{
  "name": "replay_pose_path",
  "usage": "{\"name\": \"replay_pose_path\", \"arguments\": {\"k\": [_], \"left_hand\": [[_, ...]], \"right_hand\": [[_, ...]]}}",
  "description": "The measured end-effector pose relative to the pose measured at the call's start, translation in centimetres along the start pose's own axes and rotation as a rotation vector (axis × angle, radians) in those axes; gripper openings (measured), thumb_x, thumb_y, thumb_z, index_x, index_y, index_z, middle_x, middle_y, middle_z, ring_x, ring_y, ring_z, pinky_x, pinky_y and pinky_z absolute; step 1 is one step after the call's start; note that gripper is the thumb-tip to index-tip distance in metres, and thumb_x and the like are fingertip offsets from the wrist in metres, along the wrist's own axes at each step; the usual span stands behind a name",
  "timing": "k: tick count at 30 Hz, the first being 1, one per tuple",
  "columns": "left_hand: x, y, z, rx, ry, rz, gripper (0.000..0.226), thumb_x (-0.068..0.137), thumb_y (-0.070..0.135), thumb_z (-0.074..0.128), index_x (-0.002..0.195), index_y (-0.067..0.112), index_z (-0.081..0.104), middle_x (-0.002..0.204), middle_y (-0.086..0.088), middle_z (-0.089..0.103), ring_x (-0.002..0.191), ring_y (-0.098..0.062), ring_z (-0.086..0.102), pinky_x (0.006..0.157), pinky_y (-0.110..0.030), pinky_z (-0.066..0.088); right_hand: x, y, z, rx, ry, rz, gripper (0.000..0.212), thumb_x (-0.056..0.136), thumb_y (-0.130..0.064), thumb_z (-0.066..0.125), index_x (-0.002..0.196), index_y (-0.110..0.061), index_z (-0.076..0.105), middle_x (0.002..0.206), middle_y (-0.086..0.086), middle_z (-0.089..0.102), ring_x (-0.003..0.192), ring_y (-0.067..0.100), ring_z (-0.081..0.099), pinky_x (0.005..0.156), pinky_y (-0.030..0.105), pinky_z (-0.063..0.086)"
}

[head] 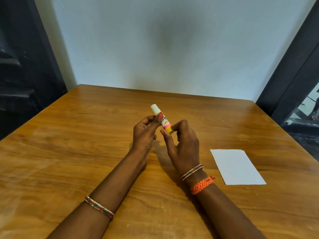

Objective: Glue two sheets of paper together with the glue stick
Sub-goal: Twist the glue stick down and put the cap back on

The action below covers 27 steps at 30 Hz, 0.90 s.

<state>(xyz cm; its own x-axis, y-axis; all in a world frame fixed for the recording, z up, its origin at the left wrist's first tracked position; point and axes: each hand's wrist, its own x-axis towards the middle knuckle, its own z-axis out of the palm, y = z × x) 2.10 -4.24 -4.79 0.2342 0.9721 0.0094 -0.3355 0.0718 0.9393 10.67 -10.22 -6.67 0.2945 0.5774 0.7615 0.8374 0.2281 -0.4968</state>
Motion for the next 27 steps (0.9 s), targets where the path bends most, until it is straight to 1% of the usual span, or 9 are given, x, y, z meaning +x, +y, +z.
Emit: {"name": "replay_pose_path", "arguments": {"k": [5, 7, 10, 12, 14, 17, 19, 23, 27], "left_hand": [[0.1, -0.1, -0.3, -0.019, 0.019, -0.087, 0.017, 0.078, 0.036, 0.069, 0.082, 0.019, 0.07, 0.073, 0.001, 0.06, 0.065, -0.009, 0.041, 0.05, -0.023, 0.029], [0.1, -0.2, -0.5, -0.02, 0.033, -0.096, 0.021, 0.076, 0.038, 0.07, 0.085, 0.019, 0.07, 0.075, -0.001, 0.058, 0.065, -0.009, 0.04, 0.047, -0.022, 0.03], [0.1, -0.4, -0.6, -0.016, 0.024, -0.074, 0.029, 0.073, 0.038, 0.071, 0.095, 0.019, 0.068, 0.072, 0.002, 0.053, 0.063, -0.008, 0.037, 0.046, -0.021, 0.031], [-0.1, -0.4, -0.6, -0.063, -0.064, -0.065, 0.041, 0.067, 0.04, 0.069, 0.102, 0.017, 0.066, 0.075, 0.002, 0.055, 0.067, -0.008, 0.043, 0.05, -0.021, 0.037], [-0.2, -0.3, -0.5, -0.106, -0.185, -0.086, 0.047, 0.068, 0.039, 0.065, 0.108, 0.014, 0.063, 0.091, -0.002, 0.066, 0.087, -0.014, 0.058, 0.072, -0.032, 0.047], [0.0, -0.1, -0.7, -0.219, -0.289, -0.137, 0.037, 0.074, 0.026, 0.06, 0.109, 0.015, 0.063, 0.108, -0.006, 0.068, 0.114, -0.022, 0.058, 0.097, -0.046, 0.042], [0.1, 0.1, -1.0, -0.266, -0.328, -0.158, 0.036, 0.075, 0.024, 0.059, 0.109, 0.014, 0.062, 0.107, -0.005, 0.068, 0.118, -0.022, 0.056, 0.1, -0.045, 0.042], [0.4, -0.1, -1.2, -0.239, -0.311, -0.118, 0.027, 0.075, 0.022, 0.059, 0.101, 0.015, 0.065, 0.101, -0.002, 0.071, 0.113, -0.021, 0.058, 0.097, -0.042, 0.043], [0.5, -0.4, -1.2, -0.177, -0.195, -0.081, 0.018, 0.079, 0.022, 0.059, 0.095, 0.017, 0.068, 0.098, -0.001, 0.071, 0.107, -0.019, 0.059, 0.093, -0.041, 0.044]], "right_hand": [[0.6, 0.3, -0.5, -0.459, -0.02, -0.389, 0.025, 0.079, -0.016, 0.067, 0.091, -0.021, 0.046, 0.075, 0.002, 0.064, 0.07, 0.023, 0.054, 0.071, 0.034, 0.031], [0.7, 0.3, -0.5, -0.52, -0.02, -0.429, 0.03, 0.076, -0.011, 0.069, 0.092, -0.022, 0.046, 0.076, 0.001, 0.065, 0.072, 0.024, 0.057, 0.076, 0.035, 0.029], [0.8, 0.5, -0.8, -0.434, -0.034, -0.299, 0.028, 0.076, -0.015, 0.069, 0.091, -0.023, 0.047, 0.08, 0.0, 0.066, 0.076, 0.023, 0.057, 0.078, 0.033, 0.025], [0.7, 0.5, -1.2, -0.282, -0.039, -0.176, 0.022, 0.078, -0.022, 0.065, 0.09, -0.024, 0.047, 0.081, -0.001, 0.064, 0.076, 0.018, 0.055, 0.077, 0.03, 0.021], [0.7, 0.3, -1.6, -0.118, -0.031, -0.058, 0.015, 0.083, -0.03, 0.059, 0.089, -0.023, 0.047, 0.078, -0.005, 0.059, 0.071, 0.01, 0.049, 0.078, 0.028, 0.02], [0.8, 0.2, -1.7, -0.032, -0.033, 0.017, 0.016, 0.087, -0.03, 0.055, 0.089, -0.015, 0.049, 0.075, -0.016, 0.047, 0.066, 0.001, 0.044, 0.082, 0.033, 0.027], [0.9, 0.2, -1.6, -0.001, -0.049, 0.036, 0.016, 0.088, -0.029, 0.054, 0.09, -0.015, 0.048, 0.074, -0.023, 0.042, 0.066, -0.003, 0.044, 0.081, 0.035, 0.033], [0.7, 0.6, -1.3, 0.044, -0.084, 0.027, 0.015, 0.09, -0.036, 0.047, 0.091, -0.021, 0.044, 0.077, -0.011, 0.052, 0.067, 0.0, 0.045, 0.078, 0.032, 0.032], [0.7, 0.1, -1.0, 0.0, -0.035, -0.034, 0.017, 0.082, -0.023, 0.063, 0.089, -0.022, 0.048, 0.078, -0.006, 0.054, 0.074, 0.01, 0.042, 0.061, 0.026, 0.032]]}}
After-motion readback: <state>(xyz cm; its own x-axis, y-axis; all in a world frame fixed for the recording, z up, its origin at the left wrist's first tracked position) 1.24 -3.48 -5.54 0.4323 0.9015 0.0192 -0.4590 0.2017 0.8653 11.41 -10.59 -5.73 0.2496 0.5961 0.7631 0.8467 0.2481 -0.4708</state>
